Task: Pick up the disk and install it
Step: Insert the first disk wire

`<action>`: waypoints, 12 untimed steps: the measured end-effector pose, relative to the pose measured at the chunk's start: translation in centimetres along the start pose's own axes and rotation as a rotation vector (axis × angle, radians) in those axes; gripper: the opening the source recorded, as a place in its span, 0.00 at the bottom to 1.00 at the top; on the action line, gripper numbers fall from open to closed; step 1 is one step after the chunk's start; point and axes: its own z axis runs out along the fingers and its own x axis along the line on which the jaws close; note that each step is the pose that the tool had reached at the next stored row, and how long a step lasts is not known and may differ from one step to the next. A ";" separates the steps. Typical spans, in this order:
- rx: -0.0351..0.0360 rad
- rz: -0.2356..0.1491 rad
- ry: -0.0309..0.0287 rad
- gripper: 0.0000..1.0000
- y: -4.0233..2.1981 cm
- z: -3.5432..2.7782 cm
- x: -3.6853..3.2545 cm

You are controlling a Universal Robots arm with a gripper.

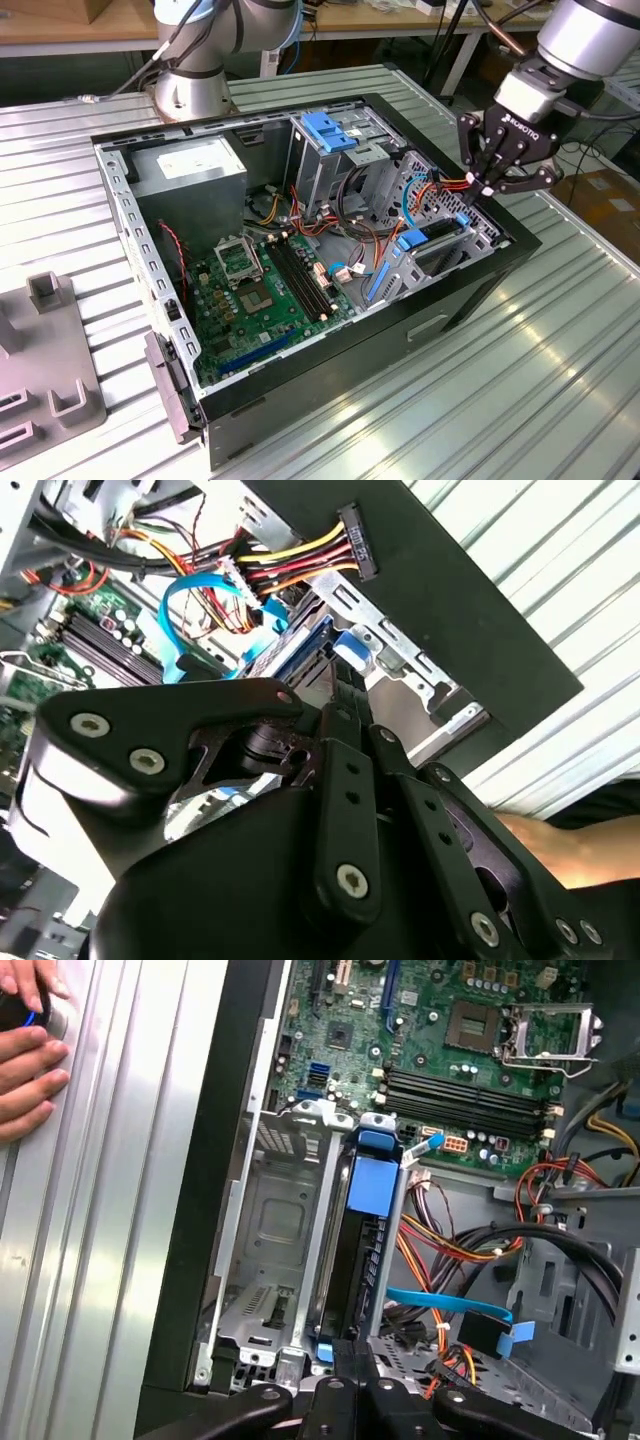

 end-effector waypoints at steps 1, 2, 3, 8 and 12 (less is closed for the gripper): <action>0.0004 -0.015 0.0006 0.10 -0.03 0.04 0.01; 0.0010 -0.021 0.0010 0.10 -0.11 0.05 0.00; 0.0011 -0.024 0.0011 0.10 -0.26 0.05 -0.01; 0.0005 -0.031 0.0039 0.10 -1.03 -0.21 -1.39; 0.0000 -0.057 0.0046 0.10 -1.52 -0.24 -1.99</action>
